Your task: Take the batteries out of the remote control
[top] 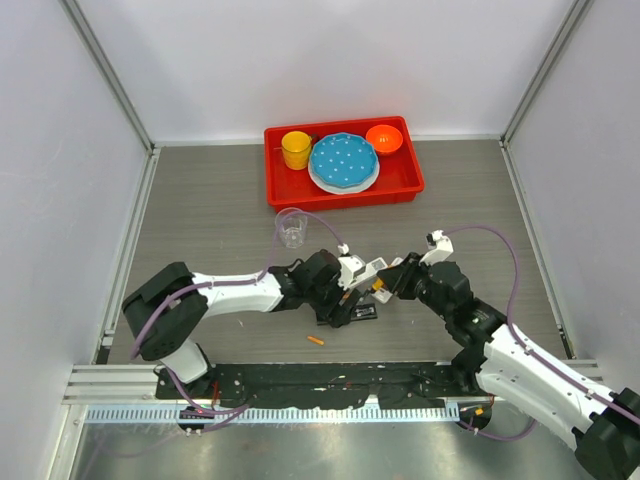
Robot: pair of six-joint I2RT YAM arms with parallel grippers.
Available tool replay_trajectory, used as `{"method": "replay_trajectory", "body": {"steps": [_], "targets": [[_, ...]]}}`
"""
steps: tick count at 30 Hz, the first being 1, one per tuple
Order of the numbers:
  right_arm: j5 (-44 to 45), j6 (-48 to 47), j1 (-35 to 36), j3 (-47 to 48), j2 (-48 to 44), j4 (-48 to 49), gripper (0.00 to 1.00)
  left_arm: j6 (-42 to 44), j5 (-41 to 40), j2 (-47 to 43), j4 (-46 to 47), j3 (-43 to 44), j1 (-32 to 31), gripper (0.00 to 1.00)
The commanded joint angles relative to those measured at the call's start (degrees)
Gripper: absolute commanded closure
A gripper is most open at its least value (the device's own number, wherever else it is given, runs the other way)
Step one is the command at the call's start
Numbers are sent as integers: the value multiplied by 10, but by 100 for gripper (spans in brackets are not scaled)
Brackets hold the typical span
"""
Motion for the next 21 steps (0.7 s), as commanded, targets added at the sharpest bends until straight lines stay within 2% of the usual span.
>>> {"method": "replay_trajectory", "body": {"steps": [1,11,21], "targets": [[31,-16,2,24,-11,2,99,-34,51,-31,-13,-13,2,26],[25,-41,2,20,-10,-26,99,-75,92,-35,-7,-27,-1,30],[46,-52,3,17,-34,-47,99,-104,99,15,14,7,-48,32]]}}
